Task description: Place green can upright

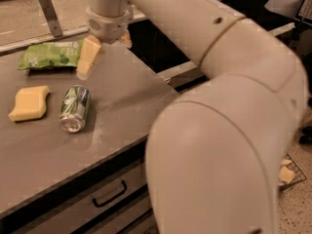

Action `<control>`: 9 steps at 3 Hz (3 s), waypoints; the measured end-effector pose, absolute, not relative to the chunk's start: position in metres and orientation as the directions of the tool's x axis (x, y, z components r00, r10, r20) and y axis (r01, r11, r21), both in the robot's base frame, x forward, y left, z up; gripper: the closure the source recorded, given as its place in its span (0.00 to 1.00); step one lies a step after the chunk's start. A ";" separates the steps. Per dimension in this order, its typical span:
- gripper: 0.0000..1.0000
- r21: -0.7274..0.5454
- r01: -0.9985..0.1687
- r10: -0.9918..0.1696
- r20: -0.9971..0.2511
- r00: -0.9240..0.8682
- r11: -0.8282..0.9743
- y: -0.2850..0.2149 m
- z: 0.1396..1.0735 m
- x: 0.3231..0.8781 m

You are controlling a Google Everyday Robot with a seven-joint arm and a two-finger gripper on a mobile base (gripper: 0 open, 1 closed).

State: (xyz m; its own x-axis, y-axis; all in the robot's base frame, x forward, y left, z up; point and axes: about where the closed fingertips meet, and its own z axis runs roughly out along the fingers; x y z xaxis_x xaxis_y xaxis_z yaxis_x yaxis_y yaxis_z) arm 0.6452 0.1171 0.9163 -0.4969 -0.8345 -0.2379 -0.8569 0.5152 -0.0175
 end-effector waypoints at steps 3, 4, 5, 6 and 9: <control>0.00 0.010 -0.768 -0.748 -0.223 -0.626 0.640 0.138 0.907 0.649; 0.00 0.006 -0.686 -0.675 -0.174 -0.717 0.728 0.157 0.889 0.632; 0.00 0.047 -0.587 -0.579 -0.117 -0.807 0.808 0.169 0.870 0.607; 0.00 0.080 -0.510 -0.507 -0.061 -0.860 0.856 0.181 0.860 0.581; 0.18 0.090 -0.428 -0.431 0.007 -0.902 0.899 0.200 0.844 0.535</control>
Offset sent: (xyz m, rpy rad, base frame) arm -0.0008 0.0130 0.0011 -0.0166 0.0262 -0.0735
